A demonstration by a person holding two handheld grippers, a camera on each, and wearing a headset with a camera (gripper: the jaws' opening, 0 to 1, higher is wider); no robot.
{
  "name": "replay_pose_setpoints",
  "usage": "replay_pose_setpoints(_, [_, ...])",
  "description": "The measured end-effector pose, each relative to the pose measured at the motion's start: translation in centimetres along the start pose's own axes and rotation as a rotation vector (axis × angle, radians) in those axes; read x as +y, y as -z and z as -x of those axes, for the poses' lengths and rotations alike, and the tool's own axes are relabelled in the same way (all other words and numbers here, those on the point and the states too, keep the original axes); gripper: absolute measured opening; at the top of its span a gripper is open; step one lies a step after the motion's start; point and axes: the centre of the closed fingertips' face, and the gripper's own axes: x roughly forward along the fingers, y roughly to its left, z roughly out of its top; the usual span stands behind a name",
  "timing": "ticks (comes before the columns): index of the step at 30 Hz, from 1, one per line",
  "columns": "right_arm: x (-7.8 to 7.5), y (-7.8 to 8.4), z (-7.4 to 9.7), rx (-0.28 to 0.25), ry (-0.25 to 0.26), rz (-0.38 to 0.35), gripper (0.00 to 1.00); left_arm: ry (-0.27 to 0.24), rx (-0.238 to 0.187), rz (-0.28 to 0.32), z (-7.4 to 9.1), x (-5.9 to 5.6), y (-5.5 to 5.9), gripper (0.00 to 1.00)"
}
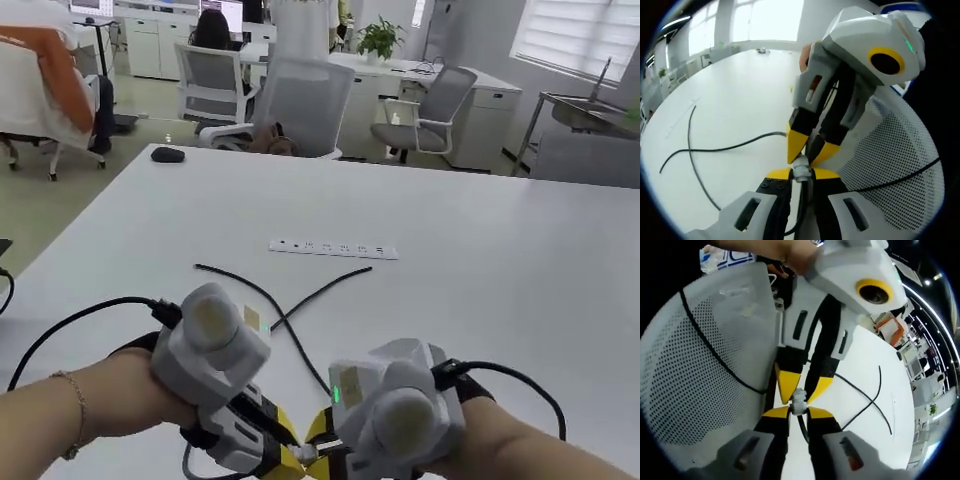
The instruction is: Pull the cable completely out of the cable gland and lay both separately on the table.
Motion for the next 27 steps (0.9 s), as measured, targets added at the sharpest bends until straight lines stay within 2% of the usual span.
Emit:
replay_pose_setpoints(1, [0.1,0.0,-0.1,0.001,-0.001,-0.007,0.11,0.0,0.005,-0.004,-0.1,-0.1,0.1,0.16])
replay_pose_setpoints(2, [0.8,0.2,-0.5,0.005,-0.038,-0.052,0.12,0.004,0.033,-0.038,-0.4,-0.5,0.7,0.16])
replay_pose_setpoints(3, [1.0,0.3,-0.6,0.005,-0.048,-0.069,0.12,0.0,0.053,-0.068,-0.6,-0.7,1.0,0.16])
replay_pose_setpoints(6, [0.8,0.8,-1.0,0.028,-0.034,-0.098,0.16,-0.058,0.139,-0.175,-0.6,-0.3,1.9,0.16])
replay_pose_setpoints(7, [0.7,1.1,-1.1,0.038,-0.024,-0.103,0.21,-0.07,0.149,-0.195,-0.6,-0.2,1.9,0.16])
replay_pose_setpoints(8, [0.6,1.4,-1.1,0.046,-0.019,-0.109,0.23,-0.11,0.17,-0.249,-0.5,0.4,2.0,0.16])
replay_pose_setpoints(9, [0.3,1.8,-1.1,0.056,-0.008,-0.12,0.23,-0.128,0.181,-0.274,-0.4,0.5,2.1,0.16])
replay_pose_setpoints(10, [0.1,2.0,-1.1,0.06,-0.002,-0.127,0.22,-0.144,0.177,-0.292,-0.4,0.5,1.9,0.17])
replay_pose_setpoints(11, [-0.2,2.3,-1.1,0.063,0.01,-0.139,0.22,-0.17,0.153,-0.34,-0.4,0.5,1.4,0.17])
replay_pose_setpoints(12, [-0.4,2.4,-1.0,0.062,0.018,-0.148,0.22,-0.192,0.132,-0.36,-0.4,0.6,1.1,0.17])
replay_pose_setpoints(14, [-0.9,2.2,-0.9,0.04,0.052,-0.18,0.21,-0.23,0.096,-0.36,-0.4,0.8,0.5,0.17])
replay_pose_setpoints(16, [-1.1,2.1,-1.1,0.02,0.069,-0.204,0.19,-0.298,0.057,-0.398,-0.3,1.4,-0.3,0.17])
replay_pose_setpoints(17, [-1.1,2.2,-1.2,0.012,0.08,-0.209,0.15,-0.313,0.05,-0.403,-0.3,1.5,-0.4,0.17])
replay_pose_setpoints(18, [-1.8,2.4,-1.2,0.005,0.127,-0.2,0.12,-0.306,0.052,-0.409,-0.5,1.4,-0.2,0.17])
replay_pose_setpoints(19, [-1.7,2.8,-1.3,0.017,0.13,-0.192,0.09,-0.314,0.039,-0.431,-0.6,1.5,-0.4,0.17])
replay_pose_setpoints(23, [-2.2,3.7,-1.3,0.043,0.148,-0.214,0.05,-0.327,0.027,-0.401,-0.7,2.2,0.1,0.17])
replay_pose_setpoints(26, [-2.5,5.4,-1.2,0.11,0.171,-0.224,0.04,-0.346,0.031,-0.372,-0.6,3.1,0.8,0.17])
replay_pose_setpoints(27, [-2.5,5.6,-1.2,0.12,0.175,-0.23,0.04,-0.346,0.048,-0.351,-0.6,3.4,1.5,0.17])
